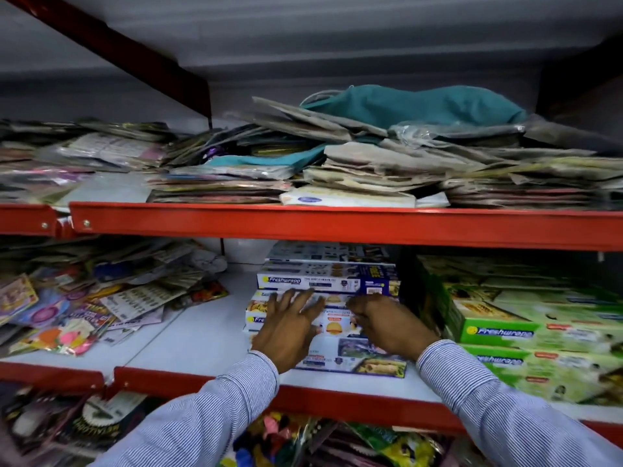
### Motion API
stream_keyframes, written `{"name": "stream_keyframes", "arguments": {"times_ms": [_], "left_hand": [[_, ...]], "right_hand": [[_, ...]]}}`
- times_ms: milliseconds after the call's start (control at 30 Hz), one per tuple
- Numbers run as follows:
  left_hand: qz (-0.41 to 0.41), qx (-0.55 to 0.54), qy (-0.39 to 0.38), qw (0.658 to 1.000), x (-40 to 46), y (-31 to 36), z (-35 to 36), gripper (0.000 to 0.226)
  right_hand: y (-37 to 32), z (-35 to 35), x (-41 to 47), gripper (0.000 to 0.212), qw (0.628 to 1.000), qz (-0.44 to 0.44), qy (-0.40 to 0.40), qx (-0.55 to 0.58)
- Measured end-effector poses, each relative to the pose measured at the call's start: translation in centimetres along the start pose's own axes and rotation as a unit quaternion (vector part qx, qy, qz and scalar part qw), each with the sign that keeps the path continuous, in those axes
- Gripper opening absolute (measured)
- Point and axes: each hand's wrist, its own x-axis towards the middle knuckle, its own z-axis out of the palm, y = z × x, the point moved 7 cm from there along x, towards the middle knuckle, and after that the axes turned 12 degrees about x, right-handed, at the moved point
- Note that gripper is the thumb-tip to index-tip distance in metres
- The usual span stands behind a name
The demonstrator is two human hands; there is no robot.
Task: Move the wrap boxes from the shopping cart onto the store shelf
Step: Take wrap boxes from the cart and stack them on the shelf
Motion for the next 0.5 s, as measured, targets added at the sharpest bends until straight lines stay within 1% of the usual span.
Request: {"name": "stream_keyframes", "arguments": {"times_ms": [33,100,167,233,267,333,400,500], "left_hand": [[-0.009,0.006,0.001,1.0,-1.0,0.2,-0.1,0.061],[-0.022,-0.003,0.029,0.999,-3.7,0.7,-0.2,0.068],[-0.025,0.003,0.067,0.997,-7.3,1.7,0.0,0.074],[-0.021,0.009,0.08,0.997,-11.2,3.1,1.0,0.08],[-0.024,0.007,0.072,0.997,-13.3,3.6,1.9,0.082],[-0.034,-0.005,0.05,0.998,-17.1,4.4,3.9,0.083],[-0.047,-0.026,0.013,0.998,-21.3,5.3,6.8,0.084],[-0.063,-0.052,-0.072,0.994,-28.4,7.1,11.8,0.085]], "right_hand": [[-0.1,0.5,-0.7,0.042,0.999,-0.008,0.013,-0.028],[-0.8,1.7,-2.9,0.058,0.996,-0.017,0.071,-0.048],[-1.7,3.1,-5.9,0.064,0.989,-0.026,0.144,-0.036],[-2.8,5.7,-9.2,0.068,0.98,-0.034,0.192,-0.031],[-3.1,7.4,-10.9,0.069,0.979,-0.034,0.2,-0.035],[-3.5,11.0,-14.0,0.075,0.98,-0.028,0.193,-0.035],[-3.6,15.6,-17.2,0.077,0.986,-0.013,0.167,-0.021],[-3.5,22.7,-22.3,0.076,0.996,0.011,0.089,0.002]]}}
